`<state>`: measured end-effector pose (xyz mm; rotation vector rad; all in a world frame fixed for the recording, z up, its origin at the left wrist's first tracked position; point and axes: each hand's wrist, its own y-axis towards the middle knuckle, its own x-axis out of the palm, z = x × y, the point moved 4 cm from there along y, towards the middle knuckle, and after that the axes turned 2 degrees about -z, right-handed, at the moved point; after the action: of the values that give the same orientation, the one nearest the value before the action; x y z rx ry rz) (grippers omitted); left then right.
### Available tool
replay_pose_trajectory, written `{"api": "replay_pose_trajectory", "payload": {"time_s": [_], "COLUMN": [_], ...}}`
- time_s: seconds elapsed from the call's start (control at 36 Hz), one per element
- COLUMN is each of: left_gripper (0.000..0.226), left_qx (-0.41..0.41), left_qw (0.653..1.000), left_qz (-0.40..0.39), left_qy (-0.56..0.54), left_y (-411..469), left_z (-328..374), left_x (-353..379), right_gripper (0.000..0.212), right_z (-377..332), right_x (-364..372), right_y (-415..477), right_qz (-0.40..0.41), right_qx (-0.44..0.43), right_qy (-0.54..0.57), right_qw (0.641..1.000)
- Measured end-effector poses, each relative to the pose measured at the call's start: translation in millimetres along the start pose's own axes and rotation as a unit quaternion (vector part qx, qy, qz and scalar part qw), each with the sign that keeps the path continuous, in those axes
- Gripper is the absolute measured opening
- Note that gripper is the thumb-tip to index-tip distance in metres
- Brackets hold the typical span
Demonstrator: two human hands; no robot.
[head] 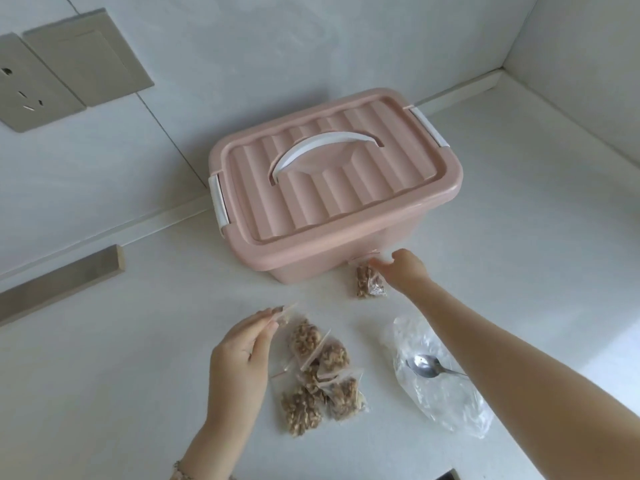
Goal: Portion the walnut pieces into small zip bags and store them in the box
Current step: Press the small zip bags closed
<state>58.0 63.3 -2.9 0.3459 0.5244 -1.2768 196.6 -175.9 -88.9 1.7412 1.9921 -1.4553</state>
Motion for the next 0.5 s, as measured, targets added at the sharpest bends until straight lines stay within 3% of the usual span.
{"api": "replay_pose_trajectory", "payload": {"time_s": [0.06,0.14,0.25,0.42,0.5], "left_gripper": [0.020,0.018,0.018,0.026,0.036], "left_qx": [-0.037,-0.075,-0.085,-0.092,-0.081], "left_qw": [0.999,0.997,0.995,0.988,0.993], "left_qz": [0.005,0.002,-0.033,-0.089,-0.083], "left_qy": [-0.007,-0.005,0.039,0.082,0.020], "left_y": [1,2,-1,-13,-17], "left_z": [-11,-25,-37,-31,-5], "left_x": [5,11,22,26,24], "right_gripper": [0.038,0.026,0.010,0.019,0.021], "right_z": [-1,2,5,8,6], "right_x": [5,10,7,-7,-15], "right_y": [8,11,-7,-54,-90], "right_qz": [-0.014,-0.008,-0.004,0.016,0.017], "right_qx": [0.008,0.005,-0.064,-0.177,-0.201], "right_qy": [0.022,0.157,0.219,0.216,0.248], "right_qw": [1.000,0.988,0.974,0.960,0.948]}}
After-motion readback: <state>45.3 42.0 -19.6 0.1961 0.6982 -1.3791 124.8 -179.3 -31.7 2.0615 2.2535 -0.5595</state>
